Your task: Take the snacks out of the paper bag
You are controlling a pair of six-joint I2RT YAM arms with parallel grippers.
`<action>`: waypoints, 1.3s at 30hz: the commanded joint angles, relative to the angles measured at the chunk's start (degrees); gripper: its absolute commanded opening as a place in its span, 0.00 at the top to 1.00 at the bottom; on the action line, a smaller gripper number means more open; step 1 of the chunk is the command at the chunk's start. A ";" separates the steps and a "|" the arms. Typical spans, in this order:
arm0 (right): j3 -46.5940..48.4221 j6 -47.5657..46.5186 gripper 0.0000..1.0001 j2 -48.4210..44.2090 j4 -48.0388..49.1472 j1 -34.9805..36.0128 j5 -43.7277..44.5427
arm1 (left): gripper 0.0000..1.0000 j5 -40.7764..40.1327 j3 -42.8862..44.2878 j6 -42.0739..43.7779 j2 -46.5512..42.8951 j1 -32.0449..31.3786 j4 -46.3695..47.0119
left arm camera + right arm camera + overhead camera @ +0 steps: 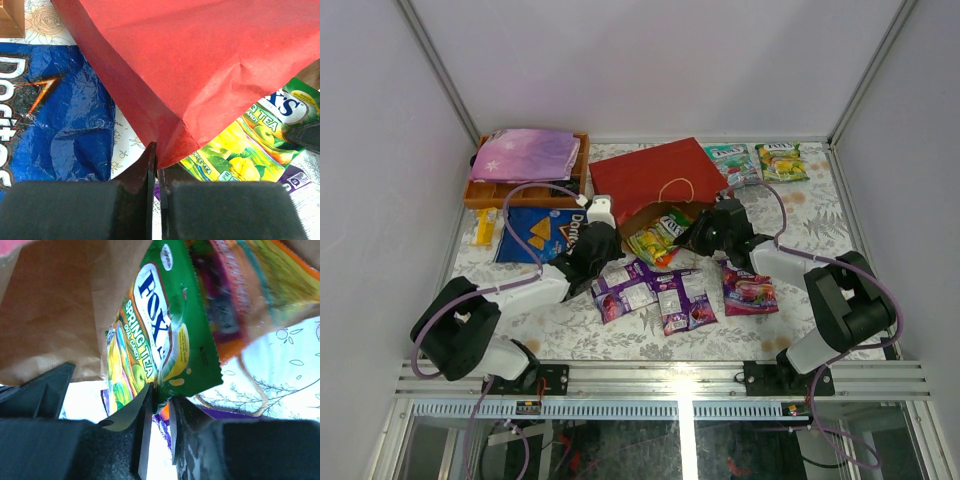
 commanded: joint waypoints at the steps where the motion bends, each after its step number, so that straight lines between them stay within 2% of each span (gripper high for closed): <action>1: 1.20 -2.63 0.84 -2.15 -0.24 -0.35 -2.27 | 1.00 -0.30 1.34 -0.22 0.20 0.38 0.04; 2: 1.12 -3.04 0.89 -2.76 -0.84 -0.36 -2.03 | 1.00 -0.36 1.34 -0.09 0.15 0.37 0.02; 6: 1.21 -5.12 0.98 -6.55 -5.57 -0.39 -0.40 | 1.00 -0.39 1.43 -0.02 0.36 0.38 -0.03; 18: 0.46 -9.52 0.99 -20.81 -16.57 -2.37 -1.47 | 1.00 0.22 2.14 -0.21 1.85 0.36 -0.05; 24: -0.77 -12.62 0.98 -30.64 -25.48 -4.14 -0.24 | 1.00 0.07 2.29 0.05 2.05 0.38 -0.15; 29: 0.02 -16.76 0.95 -36.43 -36.47 -6.01 0.82 | 1.00 -0.03 2.46 0.12 2.16 0.42 -0.21; 33: 2.48 -20.97 0.88 -35.57 -45.42 -7.18 -1.01 | 1.00 0.00 2.37 0.08 2.37 0.47 -0.29; 36: 3.13 -22.75 0.84 -33.87 -48.05 -7.19 -0.94 | 1.00 0.05 2.15 -0.05 2.26 0.47 -0.32; 37: 2.92 -23.23 0.81 -33.11 -48.26 -7.22 -0.55 | 1.00 0.16 2.14 -0.18 2.20 0.44 -0.31; 39: 2.60 -23.95 0.70 -31.43 -48.65 -7.17 1.08 | 1.00 0.22 2.14 -0.21 2.06 0.44 -0.68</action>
